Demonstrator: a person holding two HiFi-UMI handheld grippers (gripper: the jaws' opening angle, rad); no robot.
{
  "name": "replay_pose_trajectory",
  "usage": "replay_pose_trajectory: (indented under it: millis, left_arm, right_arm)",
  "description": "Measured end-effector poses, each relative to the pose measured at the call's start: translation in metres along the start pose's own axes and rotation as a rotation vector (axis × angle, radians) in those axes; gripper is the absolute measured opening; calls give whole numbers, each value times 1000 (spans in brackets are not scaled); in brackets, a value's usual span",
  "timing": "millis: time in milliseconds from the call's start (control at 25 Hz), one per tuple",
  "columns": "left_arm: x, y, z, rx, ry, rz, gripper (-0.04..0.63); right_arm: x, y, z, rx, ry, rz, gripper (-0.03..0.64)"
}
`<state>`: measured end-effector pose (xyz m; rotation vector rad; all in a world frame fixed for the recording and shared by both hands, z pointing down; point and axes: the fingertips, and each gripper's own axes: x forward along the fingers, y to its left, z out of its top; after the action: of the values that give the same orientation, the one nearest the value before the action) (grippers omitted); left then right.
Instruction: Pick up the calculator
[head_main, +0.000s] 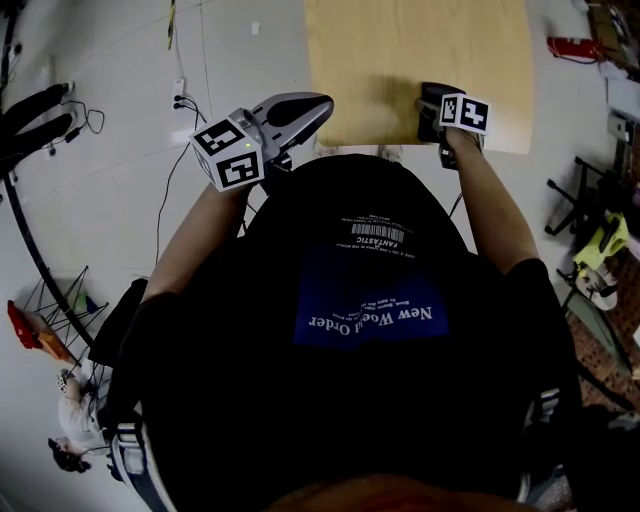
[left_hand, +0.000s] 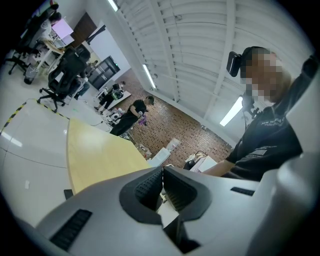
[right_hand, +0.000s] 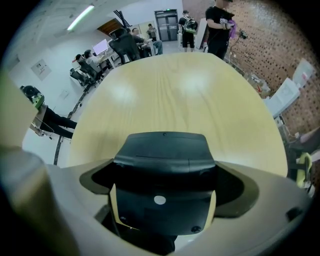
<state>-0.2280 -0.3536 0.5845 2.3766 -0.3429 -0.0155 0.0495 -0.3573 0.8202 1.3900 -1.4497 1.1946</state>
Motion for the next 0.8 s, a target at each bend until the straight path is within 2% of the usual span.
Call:
replay_pose_trajectory:
  millis: [120, 320, 480, 600, 800]
  left_arm:
    - [-6, -2, 3, 4, -10, 2, 6]
    - [-11, -12, 9, 17, -31, 1, 6]
    - [-9, -19, 14, 31, -63, 2, 6]
    - [-6, -27, 17, 53, -86, 8, 6]
    - [8, -48, 20, 73, -90, 37, 6]
  right_arm:
    - [-3, 3, 0, -9, -6, 14, 569]
    - [-18, -5, -2, 34, -27, 45, 569]
    - [-42, -9, 6, 57, -85, 115, 569]
    - [-75, 1, 22, 67, -159, 221, 569]
    - [-144, 28, 50, 117, -286, 512, 569]
